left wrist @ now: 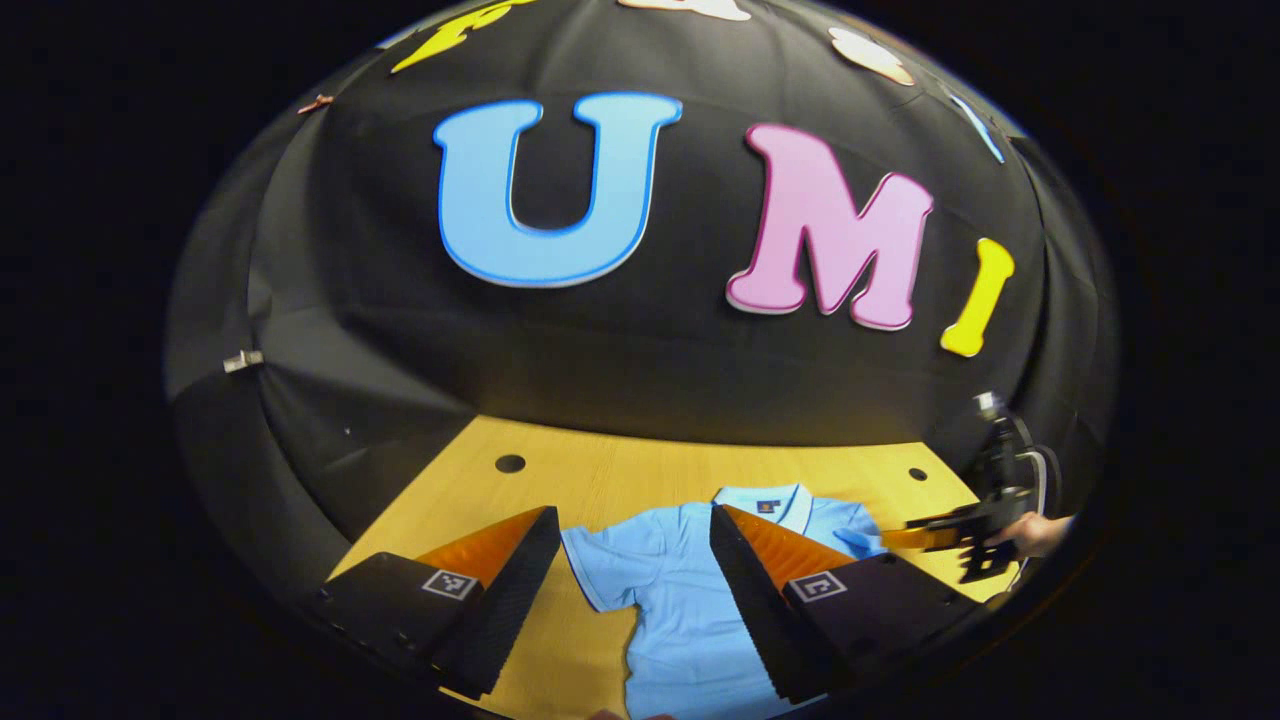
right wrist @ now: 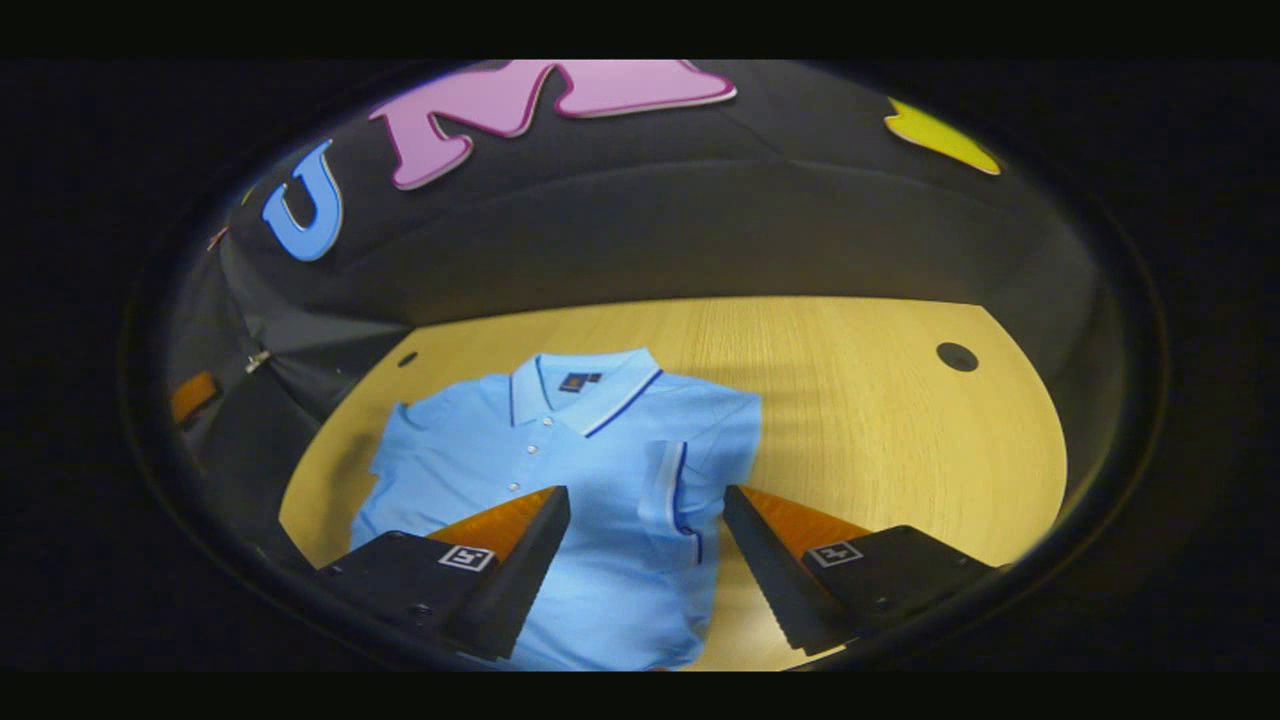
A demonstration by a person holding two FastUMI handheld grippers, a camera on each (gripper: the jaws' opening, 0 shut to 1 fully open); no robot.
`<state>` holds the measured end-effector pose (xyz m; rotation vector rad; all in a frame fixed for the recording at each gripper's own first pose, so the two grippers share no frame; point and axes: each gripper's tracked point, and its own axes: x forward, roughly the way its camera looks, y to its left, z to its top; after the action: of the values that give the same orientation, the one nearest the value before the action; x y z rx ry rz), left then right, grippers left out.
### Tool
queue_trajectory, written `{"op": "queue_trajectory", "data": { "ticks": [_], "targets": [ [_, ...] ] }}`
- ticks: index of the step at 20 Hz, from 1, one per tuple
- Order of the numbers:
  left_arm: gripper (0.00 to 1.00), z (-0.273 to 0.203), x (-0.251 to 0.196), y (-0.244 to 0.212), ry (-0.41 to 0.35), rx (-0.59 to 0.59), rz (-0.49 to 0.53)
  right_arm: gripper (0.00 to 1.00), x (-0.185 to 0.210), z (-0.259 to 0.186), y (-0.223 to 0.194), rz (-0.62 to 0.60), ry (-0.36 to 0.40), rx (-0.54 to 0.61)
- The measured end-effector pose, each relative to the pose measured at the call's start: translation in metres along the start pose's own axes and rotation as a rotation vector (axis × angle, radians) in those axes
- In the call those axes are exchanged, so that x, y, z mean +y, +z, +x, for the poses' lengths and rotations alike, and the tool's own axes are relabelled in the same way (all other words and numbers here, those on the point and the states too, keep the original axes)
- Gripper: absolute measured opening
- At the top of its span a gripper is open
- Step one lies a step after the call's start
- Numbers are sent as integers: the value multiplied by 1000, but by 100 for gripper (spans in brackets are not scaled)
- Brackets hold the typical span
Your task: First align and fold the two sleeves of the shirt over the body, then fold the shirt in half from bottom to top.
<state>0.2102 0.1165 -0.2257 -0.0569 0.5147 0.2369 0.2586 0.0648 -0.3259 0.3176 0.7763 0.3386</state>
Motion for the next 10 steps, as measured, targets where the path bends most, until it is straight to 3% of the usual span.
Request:
{"op": "queue_trajectory", "data": {
  "ticks": [2,3,4,5,7,10],
  "targets": [
    [97,47,20,-34,39,116,-8,97,-5,-35,8,21,-11,-57],
    [97,67,29,-52,55,179,-3,90,-10,-50,11,33,-20,-79],
    [97,89,37,-74,73,240,0,98,-17,-64,11,46,-31,-91],
    [97,106,45,-91,98,294,5,98,-26,-75,10,52,-49,-96],
    [97,128,59,-120,143,384,17,98,-50,-93,8,42,-102,-101],
    [97,141,57,-136,150,444,21,98,-75,-106,1,44,-153,-92]
  ]
}}
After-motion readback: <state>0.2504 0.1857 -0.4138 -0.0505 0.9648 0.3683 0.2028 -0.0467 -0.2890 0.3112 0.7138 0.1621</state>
